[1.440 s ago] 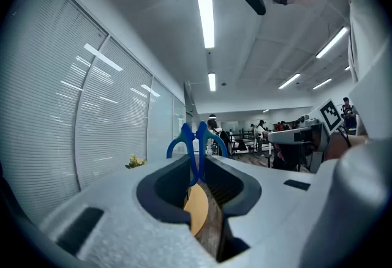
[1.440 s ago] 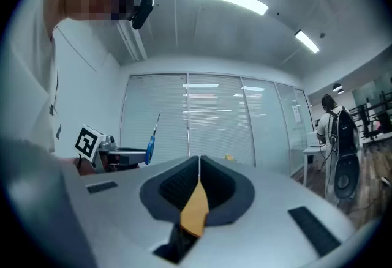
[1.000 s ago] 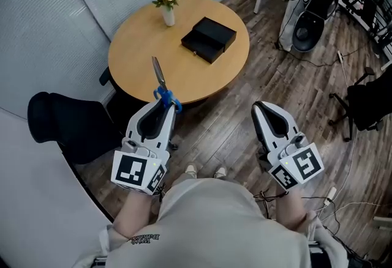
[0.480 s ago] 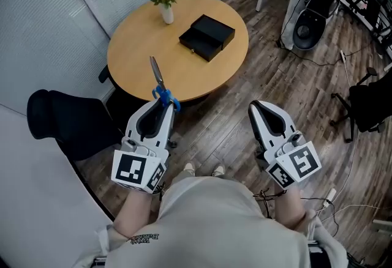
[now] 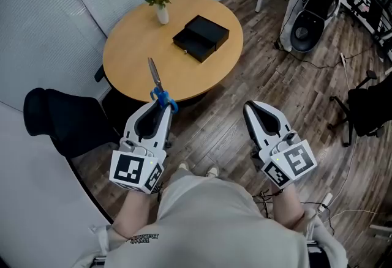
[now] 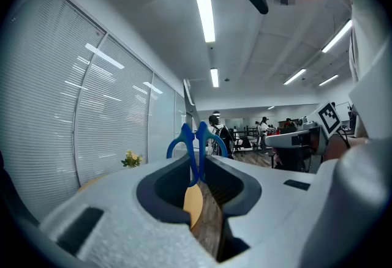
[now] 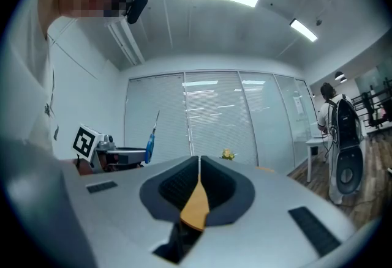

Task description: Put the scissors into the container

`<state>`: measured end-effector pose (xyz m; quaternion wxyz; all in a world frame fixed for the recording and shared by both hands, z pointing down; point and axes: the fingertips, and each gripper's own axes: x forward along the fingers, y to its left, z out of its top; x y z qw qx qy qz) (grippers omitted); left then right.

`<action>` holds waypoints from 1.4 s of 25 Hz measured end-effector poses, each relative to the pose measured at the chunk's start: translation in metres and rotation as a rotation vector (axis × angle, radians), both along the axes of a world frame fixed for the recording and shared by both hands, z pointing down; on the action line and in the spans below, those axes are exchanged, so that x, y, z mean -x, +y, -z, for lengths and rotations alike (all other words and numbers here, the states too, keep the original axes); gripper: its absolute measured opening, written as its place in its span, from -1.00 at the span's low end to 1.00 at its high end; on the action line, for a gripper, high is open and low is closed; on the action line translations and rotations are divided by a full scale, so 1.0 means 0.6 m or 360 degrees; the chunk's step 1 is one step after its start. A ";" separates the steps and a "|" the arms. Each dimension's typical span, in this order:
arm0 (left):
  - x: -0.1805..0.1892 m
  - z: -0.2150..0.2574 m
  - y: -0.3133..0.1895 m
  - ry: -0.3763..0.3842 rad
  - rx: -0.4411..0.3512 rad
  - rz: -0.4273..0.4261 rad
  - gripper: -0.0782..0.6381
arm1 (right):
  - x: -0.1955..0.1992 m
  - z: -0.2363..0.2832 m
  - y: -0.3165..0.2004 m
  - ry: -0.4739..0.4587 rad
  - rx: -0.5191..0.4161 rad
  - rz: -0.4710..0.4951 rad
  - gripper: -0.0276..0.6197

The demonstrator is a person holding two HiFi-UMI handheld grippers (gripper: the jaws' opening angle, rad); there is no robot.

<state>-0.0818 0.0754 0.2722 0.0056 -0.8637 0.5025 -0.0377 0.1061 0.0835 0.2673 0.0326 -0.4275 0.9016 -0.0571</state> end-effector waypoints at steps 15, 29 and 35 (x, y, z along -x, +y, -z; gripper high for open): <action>-0.013 -0.018 -0.029 -0.0028 0.0025 0.0065 -0.54 | -0.029 -0.032 -0.047 -0.0018 0.0041 -0.0002 -0.81; 0.041 -0.061 -0.156 -0.0040 0.0092 0.0023 -0.54 | 0.034 -0.063 -0.172 0.0028 0.0086 0.0005 -0.81; 0.058 -0.078 -0.241 -0.0046 0.0149 -0.0072 -0.54 | 0.066 -0.071 -0.254 0.0049 0.0119 -0.0017 -0.81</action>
